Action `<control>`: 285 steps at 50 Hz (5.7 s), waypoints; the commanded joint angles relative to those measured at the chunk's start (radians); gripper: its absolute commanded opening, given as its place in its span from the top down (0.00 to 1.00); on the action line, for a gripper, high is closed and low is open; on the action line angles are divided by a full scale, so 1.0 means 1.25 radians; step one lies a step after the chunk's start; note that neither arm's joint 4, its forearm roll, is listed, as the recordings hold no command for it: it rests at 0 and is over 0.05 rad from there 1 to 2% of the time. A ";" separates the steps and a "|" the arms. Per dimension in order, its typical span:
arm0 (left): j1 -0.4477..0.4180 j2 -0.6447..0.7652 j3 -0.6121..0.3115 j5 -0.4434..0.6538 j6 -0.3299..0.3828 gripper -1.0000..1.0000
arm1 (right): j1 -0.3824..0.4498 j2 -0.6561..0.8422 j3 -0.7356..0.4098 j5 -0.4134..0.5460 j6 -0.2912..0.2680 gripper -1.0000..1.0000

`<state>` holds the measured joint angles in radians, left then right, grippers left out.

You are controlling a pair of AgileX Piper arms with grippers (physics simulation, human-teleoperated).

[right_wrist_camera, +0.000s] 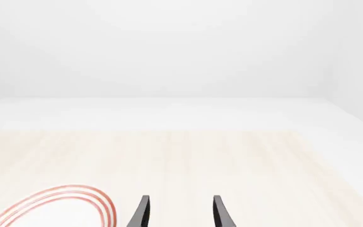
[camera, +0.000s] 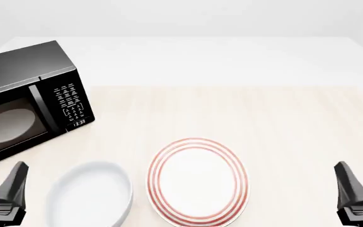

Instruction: Open the microwave.

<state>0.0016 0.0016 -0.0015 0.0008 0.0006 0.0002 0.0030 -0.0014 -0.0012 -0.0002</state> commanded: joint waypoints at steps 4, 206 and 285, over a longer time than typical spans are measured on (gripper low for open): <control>0.009 0.004 -0.003 0.002 0.003 0.00 | 0.000 0.007 -0.002 -0.005 0.000 0.00; 0.136 1.319 -0.408 -0.663 -0.086 0.00 | 0.001 0.050 -0.001 -0.048 -0.001 0.00; 0.120 1.424 -0.461 -0.666 -0.111 1.00 | 0.004 0.044 0.000 -0.043 0.000 0.00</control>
<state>0.1657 1.7863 -0.5820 -0.8236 -0.1341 0.0027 0.0616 -0.0022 -0.0579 -0.0007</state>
